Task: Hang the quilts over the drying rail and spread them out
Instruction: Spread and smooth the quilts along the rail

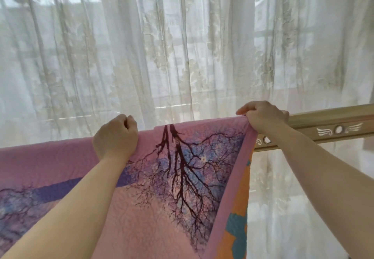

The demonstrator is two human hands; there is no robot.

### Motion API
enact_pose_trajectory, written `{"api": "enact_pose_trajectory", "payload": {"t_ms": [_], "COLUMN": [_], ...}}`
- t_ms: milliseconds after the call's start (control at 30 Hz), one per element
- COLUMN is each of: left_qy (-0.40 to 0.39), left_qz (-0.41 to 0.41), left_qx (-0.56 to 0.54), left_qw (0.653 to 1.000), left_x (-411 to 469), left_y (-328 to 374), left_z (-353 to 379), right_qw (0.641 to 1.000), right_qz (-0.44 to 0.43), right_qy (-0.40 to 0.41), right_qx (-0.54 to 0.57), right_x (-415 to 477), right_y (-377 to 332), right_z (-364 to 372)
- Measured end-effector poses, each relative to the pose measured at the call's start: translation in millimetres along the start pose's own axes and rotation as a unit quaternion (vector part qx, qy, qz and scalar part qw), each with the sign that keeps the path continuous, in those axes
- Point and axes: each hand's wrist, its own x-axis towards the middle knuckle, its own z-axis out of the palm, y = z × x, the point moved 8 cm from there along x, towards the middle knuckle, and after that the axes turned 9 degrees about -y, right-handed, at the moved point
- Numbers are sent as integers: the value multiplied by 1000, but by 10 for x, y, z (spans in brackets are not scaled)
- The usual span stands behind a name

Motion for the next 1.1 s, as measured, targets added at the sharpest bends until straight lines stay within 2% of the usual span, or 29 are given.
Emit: {"api": "enact_pose_trajectory", "payload": {"t_ms": [100,167,233,300,367,433,467,733,833,1000,1100], "left_qy": [-7,-12,-18,-24,-33,-38,-42,-45,-42,-64,-67], "left_qz": [0,-3,0,4,14,23,26,46,54,69,72], "left_qx": [3,9,10,8,3,-1,-2,1,-2,1,9], "left_qw": [1000,1000,1000,1000,999,999,999,998,998,996,995], "left_x": [1,2,15,20,33,45,81,156,201,240,273], "left_y": [22,49,75,108,129,147,133,67,28,122,130], "left_z": [15,28,47,79,129,171,191,239,256,323,358], "right_qw": [999,999,998,986,972,963,962,966,977,983,981], "right_qz": [42,38,-28,-147,-208,-199,-187,-160,-128,-88,-99], "right_qy": [18,24,12,-13,-84,-143,-146,-71,-24,-19,-30], "right_qx": [4,-11,-49,-74,-75,-110,-137,-192,-170,-159,-161], "right_x": [-27,-51,-106,-227,-351,-381,-362,-323,-254,-82,-36], "right_y": [-4,-125,-454,-895,-1200,-1262,-1266,-1081,-824,-667,-664], "right_z": [2,11,123,328,598,809,862,768,596,584,591]}}
